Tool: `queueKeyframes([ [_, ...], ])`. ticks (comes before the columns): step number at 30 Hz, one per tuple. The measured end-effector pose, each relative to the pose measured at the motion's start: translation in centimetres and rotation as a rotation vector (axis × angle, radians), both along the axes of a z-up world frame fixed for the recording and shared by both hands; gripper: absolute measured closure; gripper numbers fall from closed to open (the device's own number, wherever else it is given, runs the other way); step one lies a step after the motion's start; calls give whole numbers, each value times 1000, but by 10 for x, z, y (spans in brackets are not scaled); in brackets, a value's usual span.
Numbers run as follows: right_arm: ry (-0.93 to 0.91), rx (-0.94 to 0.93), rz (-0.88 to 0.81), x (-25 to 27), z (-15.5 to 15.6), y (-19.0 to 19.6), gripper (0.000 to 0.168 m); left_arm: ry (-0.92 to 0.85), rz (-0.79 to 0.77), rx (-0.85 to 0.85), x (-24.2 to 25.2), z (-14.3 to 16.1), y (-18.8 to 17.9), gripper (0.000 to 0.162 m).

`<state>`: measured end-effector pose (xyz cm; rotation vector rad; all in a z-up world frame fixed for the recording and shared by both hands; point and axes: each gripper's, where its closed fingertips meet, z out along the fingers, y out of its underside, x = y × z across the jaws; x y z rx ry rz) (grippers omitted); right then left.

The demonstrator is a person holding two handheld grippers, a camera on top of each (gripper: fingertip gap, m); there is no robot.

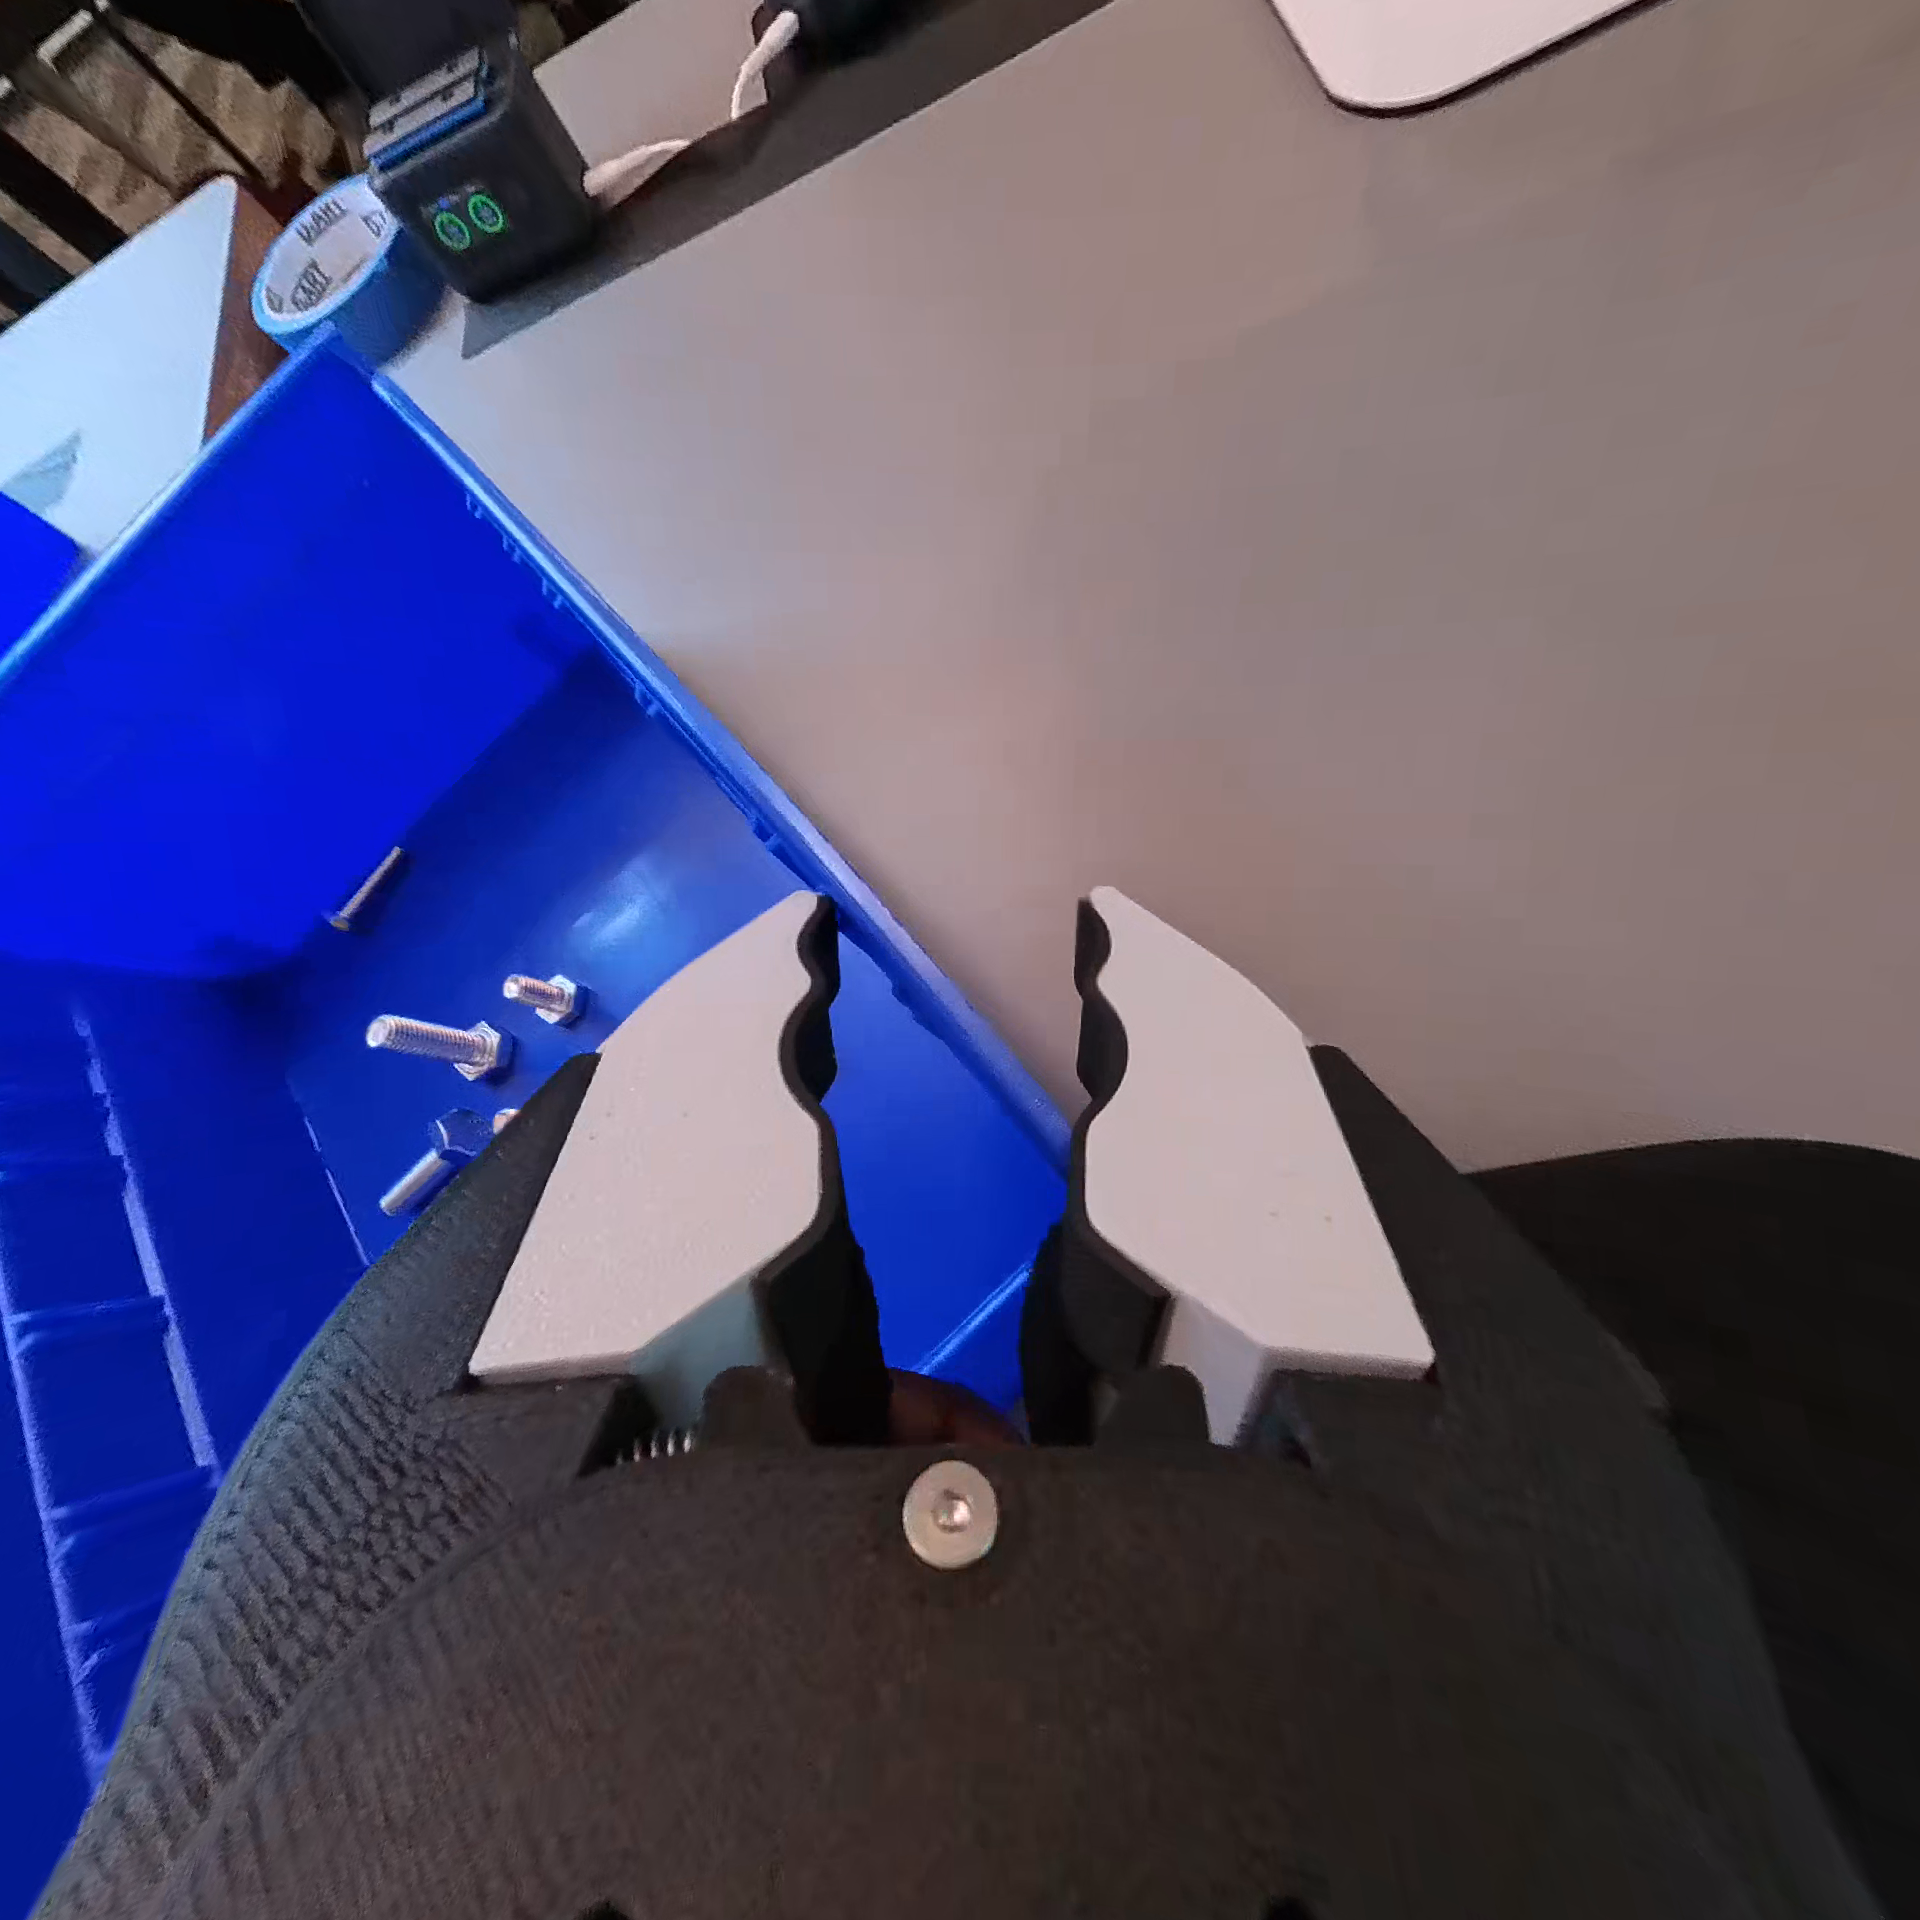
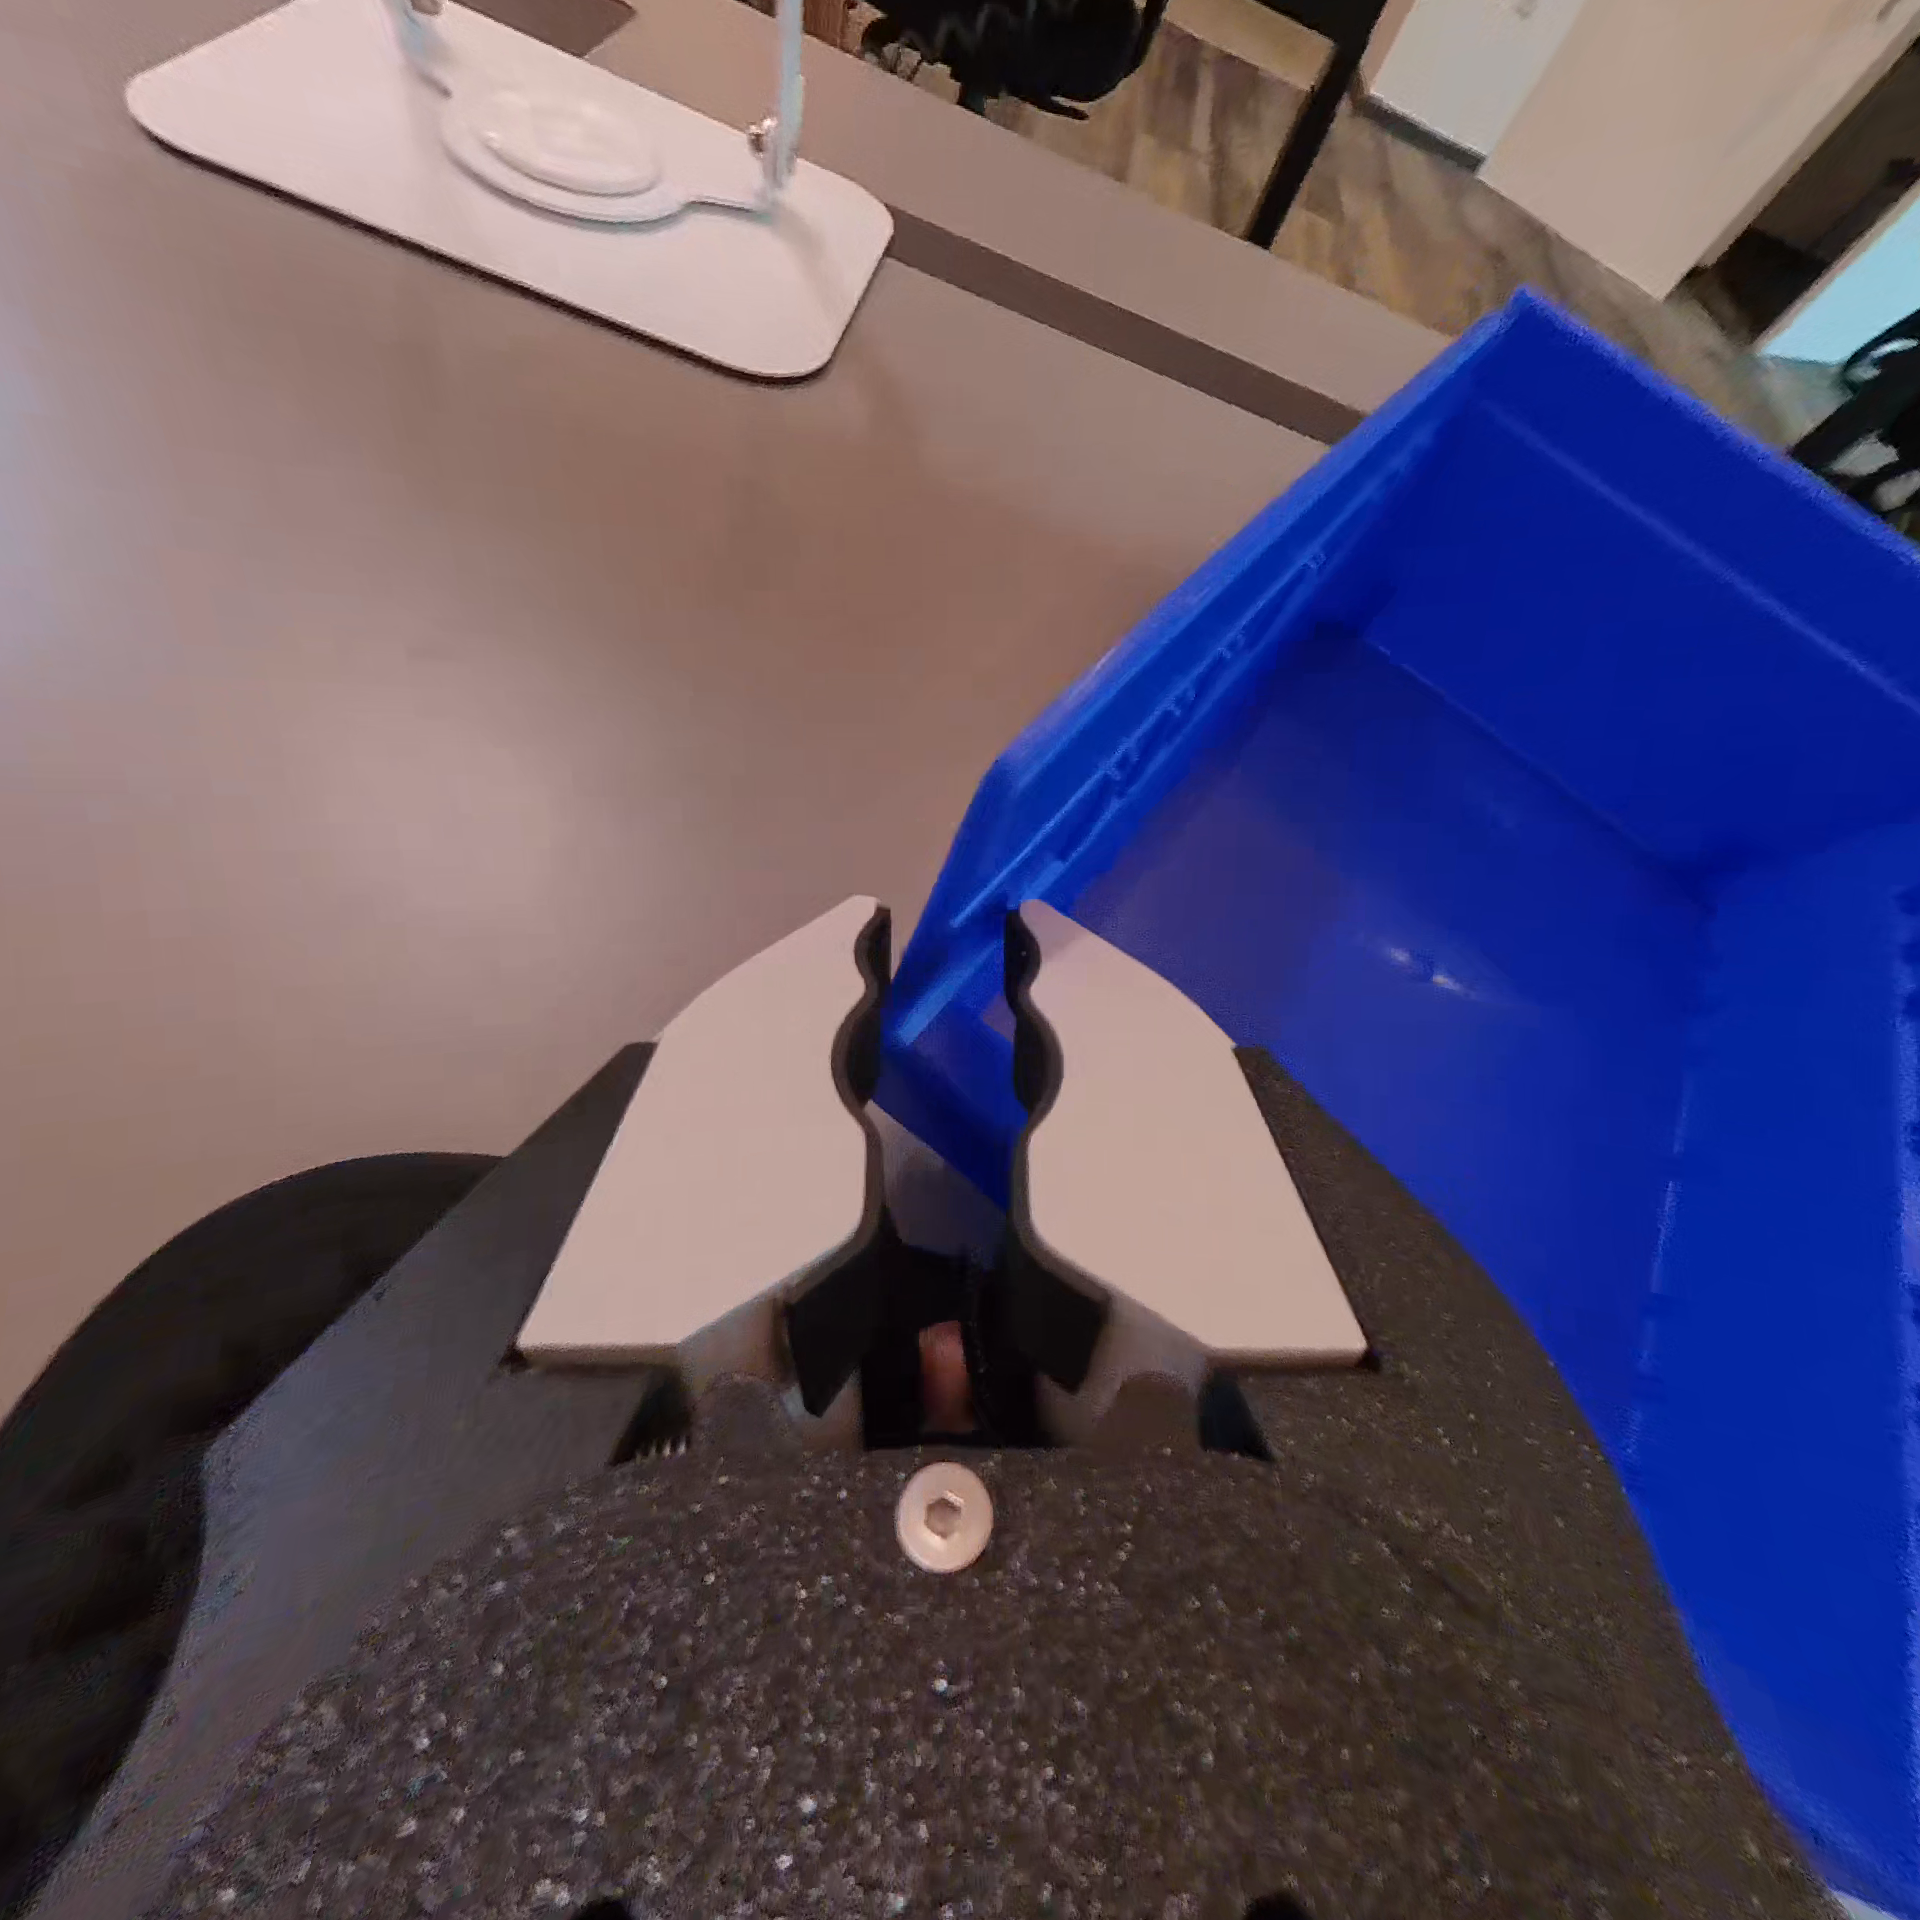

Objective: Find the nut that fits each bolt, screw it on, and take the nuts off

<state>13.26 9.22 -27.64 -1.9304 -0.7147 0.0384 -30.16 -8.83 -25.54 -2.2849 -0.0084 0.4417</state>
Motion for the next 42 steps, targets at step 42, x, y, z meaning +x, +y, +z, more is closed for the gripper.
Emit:
queueKeyframes([
  [42,460,111,683,-78,54,-87,125,-377,99,143,-119,-1,61,130],
])
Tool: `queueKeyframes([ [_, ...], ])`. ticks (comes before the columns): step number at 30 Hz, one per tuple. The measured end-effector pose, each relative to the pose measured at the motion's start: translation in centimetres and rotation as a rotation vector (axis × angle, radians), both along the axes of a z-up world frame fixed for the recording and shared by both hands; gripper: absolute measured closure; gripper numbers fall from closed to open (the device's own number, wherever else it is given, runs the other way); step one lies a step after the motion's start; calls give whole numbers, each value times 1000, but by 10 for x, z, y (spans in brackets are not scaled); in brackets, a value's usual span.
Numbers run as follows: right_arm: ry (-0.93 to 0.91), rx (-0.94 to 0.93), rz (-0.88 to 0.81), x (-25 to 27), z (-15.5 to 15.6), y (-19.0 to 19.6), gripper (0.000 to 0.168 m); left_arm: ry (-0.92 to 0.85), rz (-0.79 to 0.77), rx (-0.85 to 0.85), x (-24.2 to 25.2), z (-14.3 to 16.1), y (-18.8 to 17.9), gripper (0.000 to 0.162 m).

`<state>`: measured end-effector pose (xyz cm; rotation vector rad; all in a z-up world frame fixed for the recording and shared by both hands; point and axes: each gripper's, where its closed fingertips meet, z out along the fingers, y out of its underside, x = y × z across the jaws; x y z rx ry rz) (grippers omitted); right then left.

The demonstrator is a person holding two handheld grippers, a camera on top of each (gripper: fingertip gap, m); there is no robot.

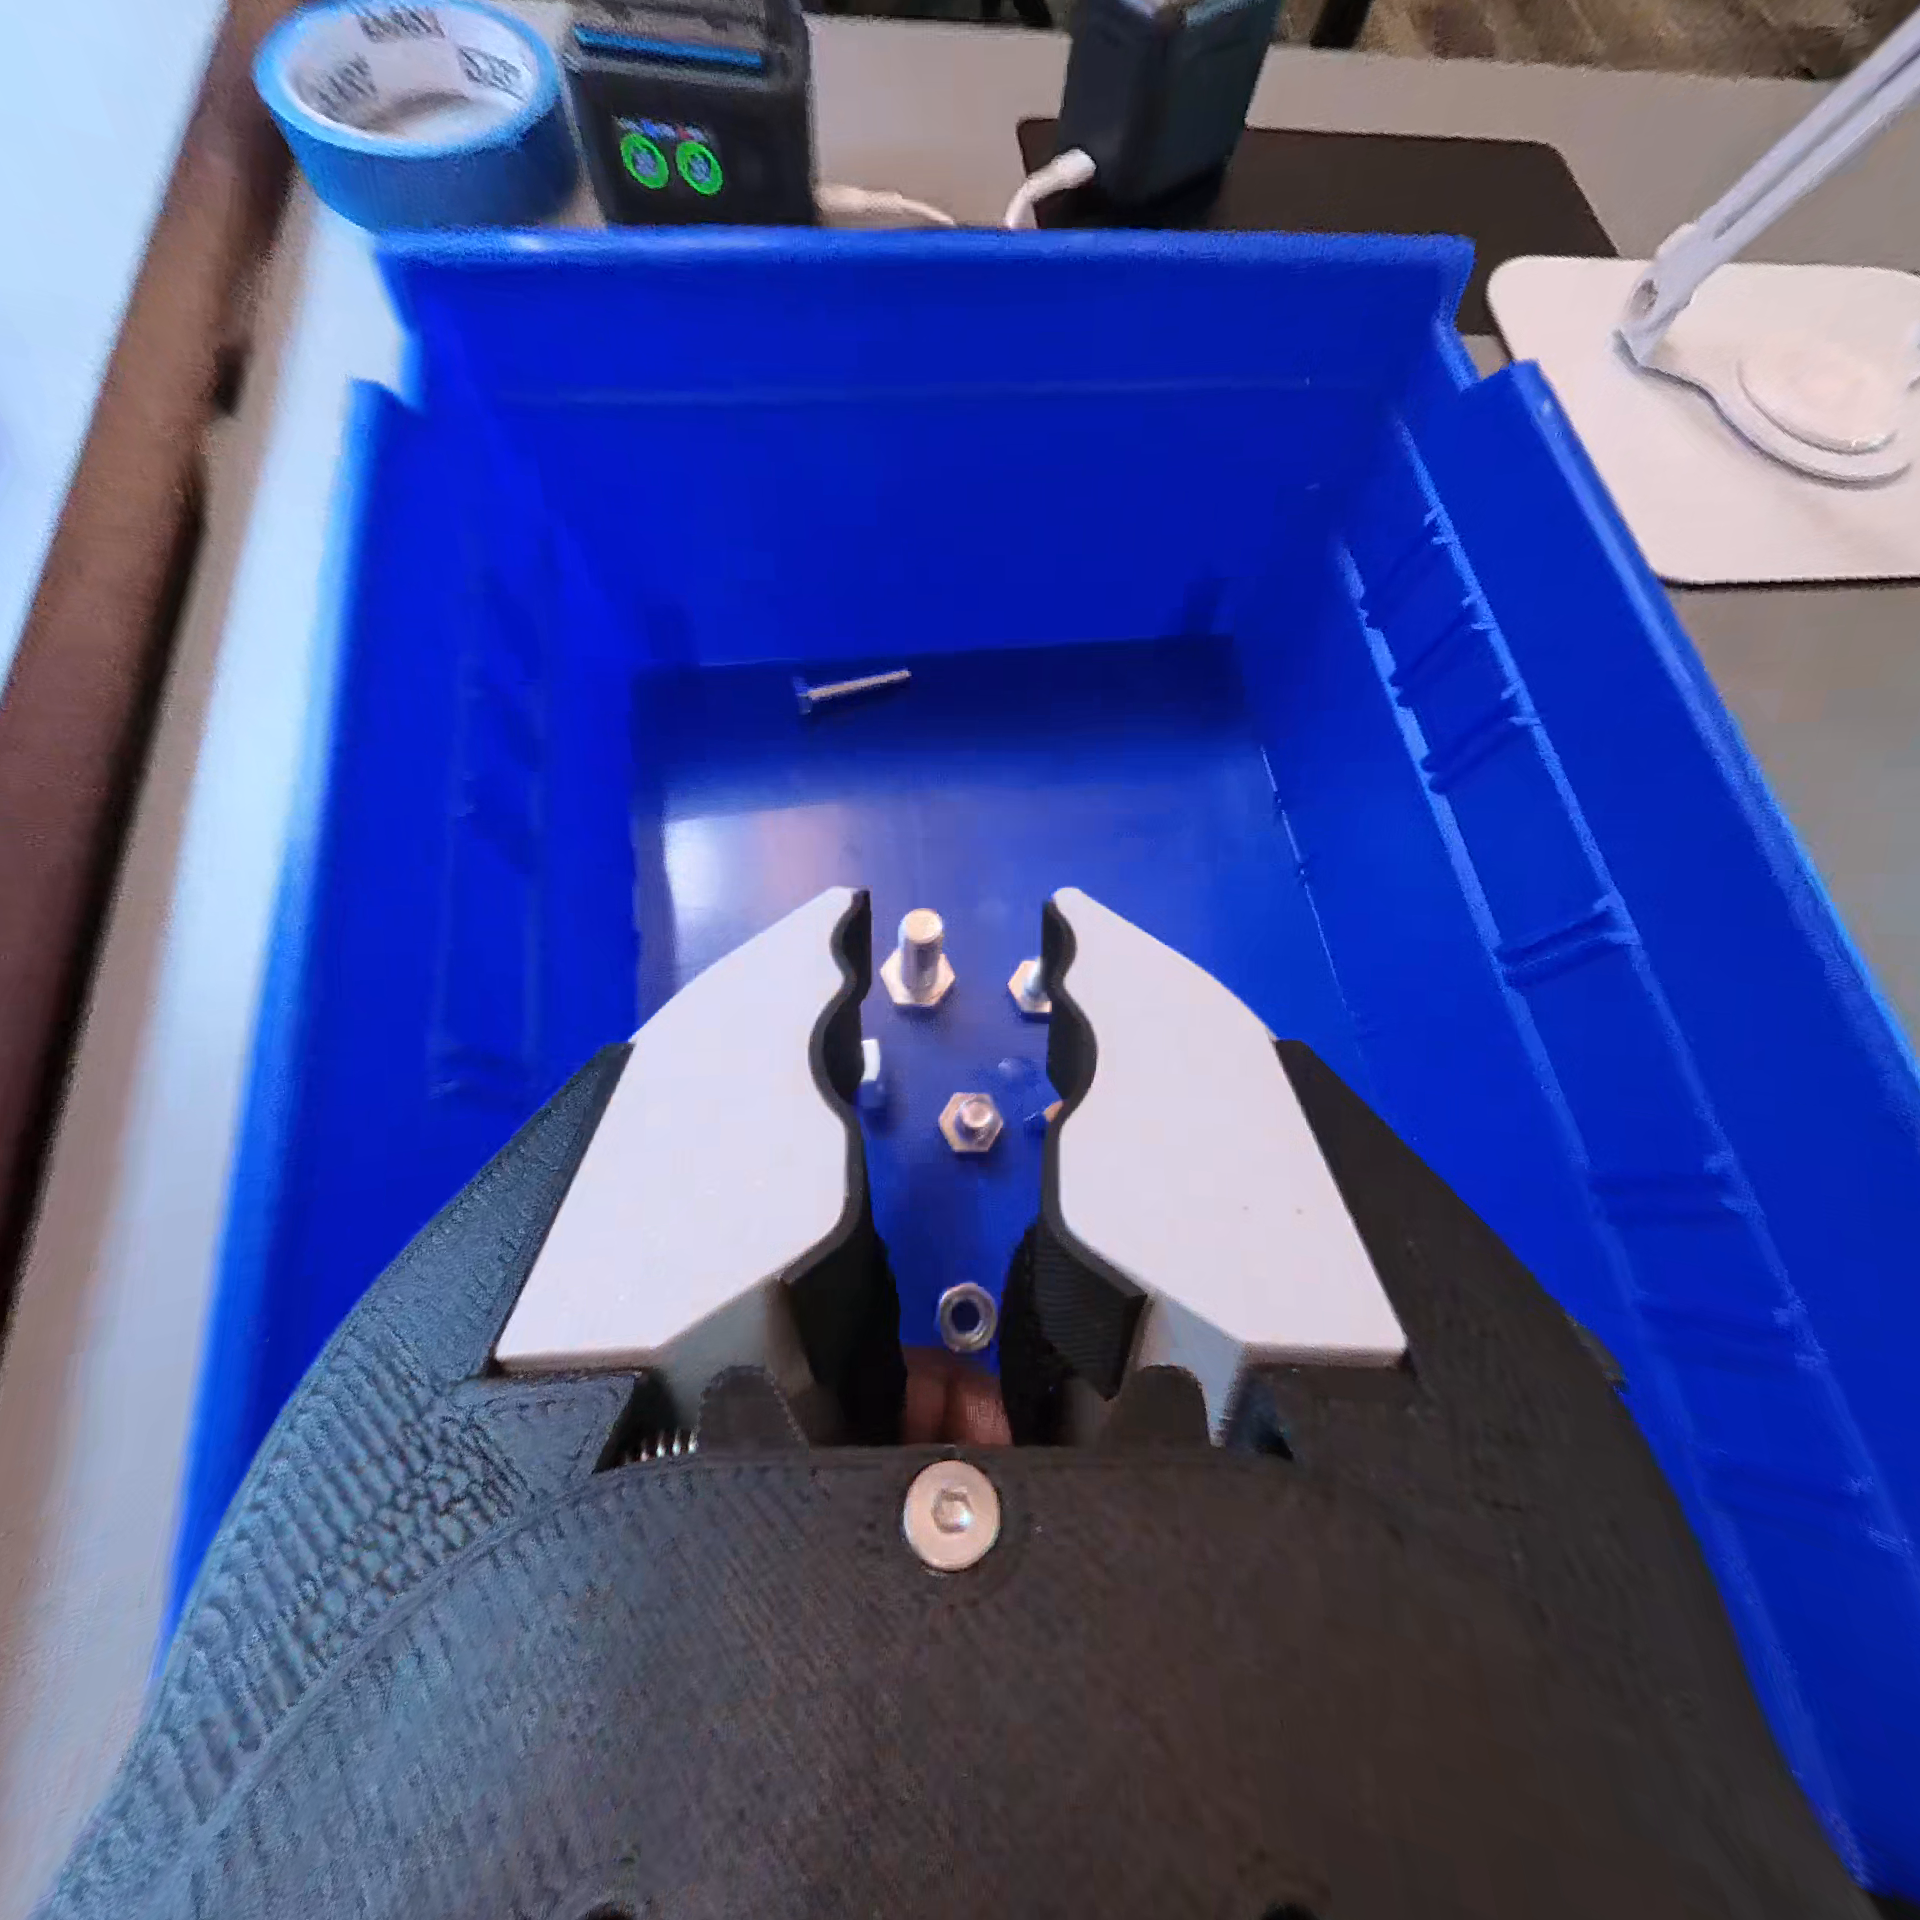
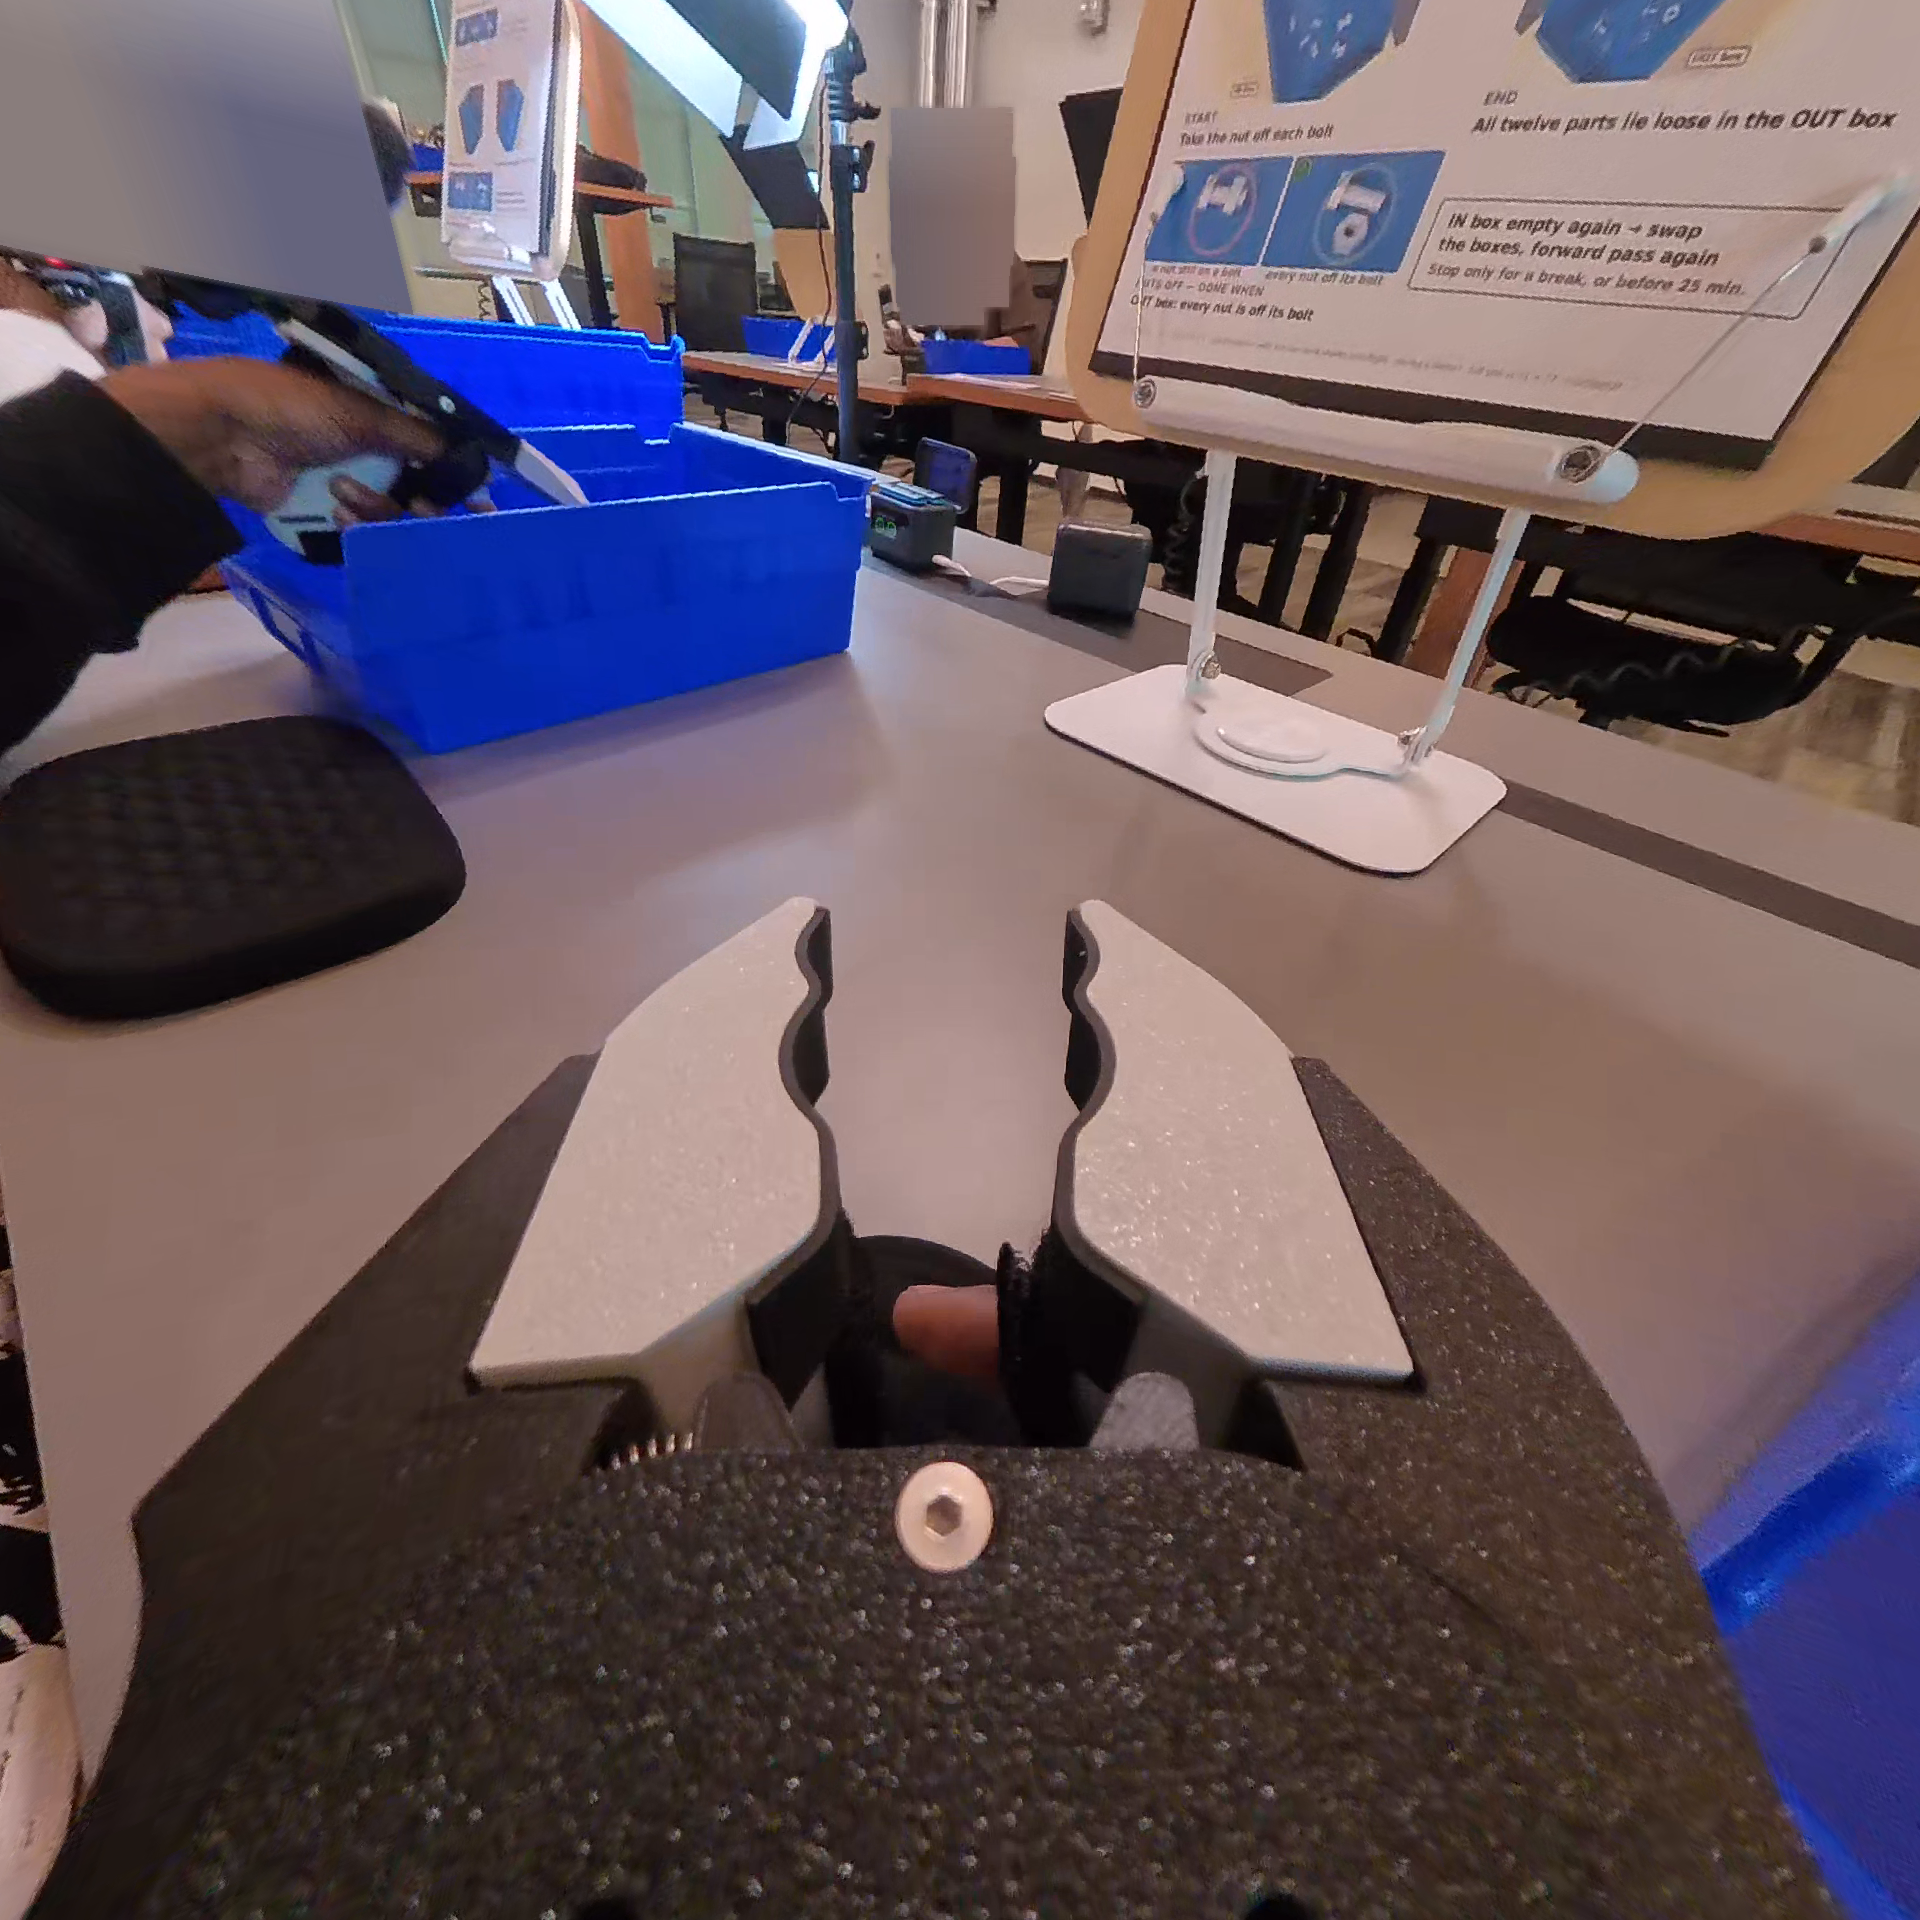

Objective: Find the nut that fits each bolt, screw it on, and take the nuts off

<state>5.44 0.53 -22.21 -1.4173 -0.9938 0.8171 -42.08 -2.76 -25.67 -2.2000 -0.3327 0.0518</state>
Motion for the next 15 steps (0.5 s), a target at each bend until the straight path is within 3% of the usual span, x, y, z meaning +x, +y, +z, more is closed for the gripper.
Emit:
queueKeyframes([
  [7,47,-24,-15,5,3,4,127,97,3,-172,-9,-29,7,130],
  [9,41,-35,-16,4,1,5,127,100,-22,-181,-8,-35,9,133],
  [11,34,-37,-14,3,0,5,126,104,-31,-192,-11,-42,9,150],
  [15,18,-35,-18,2,-2,5,126,135,-19,-113,-15,-29,8,152],
])
